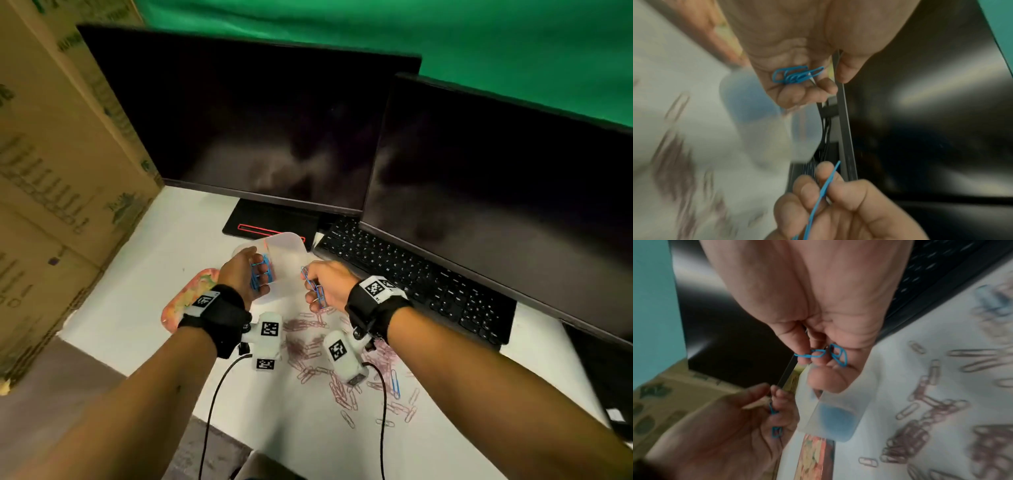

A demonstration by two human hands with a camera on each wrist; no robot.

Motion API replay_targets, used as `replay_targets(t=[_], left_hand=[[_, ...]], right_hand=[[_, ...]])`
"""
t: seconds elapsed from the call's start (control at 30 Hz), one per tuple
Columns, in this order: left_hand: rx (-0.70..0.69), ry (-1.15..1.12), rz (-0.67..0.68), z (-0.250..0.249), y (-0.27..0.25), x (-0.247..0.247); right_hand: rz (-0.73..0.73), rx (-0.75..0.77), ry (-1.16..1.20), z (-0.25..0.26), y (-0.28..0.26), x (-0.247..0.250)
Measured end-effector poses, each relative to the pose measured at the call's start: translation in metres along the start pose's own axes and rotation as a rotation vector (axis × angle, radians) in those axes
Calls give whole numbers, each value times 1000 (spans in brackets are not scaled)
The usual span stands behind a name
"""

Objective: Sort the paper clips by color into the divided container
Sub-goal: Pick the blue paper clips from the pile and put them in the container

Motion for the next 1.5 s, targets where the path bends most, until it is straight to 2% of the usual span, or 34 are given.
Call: replay_targets(t=[0.07, 0.23, 0.4, 0.5, 0.67, 0.77, 0.87, 0.97, 1.03, 1.1, 1.2, 1.27, 1.33, 1.4, 1.5], left_hand=[[-47, 60, -72, -16, 6, 6], [-81, 261, -118, -34, 21, 12], [-57, 353, -101, -39, 31, 13], [-84, 419, -92, -42, 33, 12], [-155, 527, -67, -42, 37, 13], [-279, 543, -81, -40, 39, 12], [-403, 564, -95, -33, 30, 3], [-512, 653, -10, -13, 17, -14], [-577, 798, 103, 4, 11, -30], [-597, 989, 246, 25, 4, -49], [-633, 1245, 413, 58, 3, -73], [-630, 1396, 487, 78, 6, -86], [-600, 1547, 549, 96, 8, -99], [-583, 1651, 555, 110, 12, -108], [-568, 1706, 489, 128, 18, -122]], right_hand=[[-1, -9, -95, 16, 14, -21], [-22, 21, -290, 44, 38, -57], [-41, 36, -411, 53, 54, -69], [-27, 102, -456, 55, 60, -72], [-39, 166, -684, 62, 62, -74], [-81, 182, -665, 62, 60, -71], [-151, 241, -490, 50, 57, -48], [-150, 224, -194, 29, 42, -5], [-245, 159, -177, 10, 23, 34], [-366, 74, -260, -17, 8, 76], [-512, -30, -541, -58, -17, 121], [-561, -74, -716, -81, -37, 132], [-545, -98, -845, -101, -53, 135], [-507, -124, -901, -118, -60, 131], [-473, -136, -949, -138, -68, 126]])
Point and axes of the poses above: each hand's wrist, its own y-axis towards the middle knuckle, its own x-axis out of the back of the hand, z = x × y, the point moved 1 cm from there along y, towards the middle knuckle, and after that the axes turned 9 degrees about -y, right-handed, at the moved point
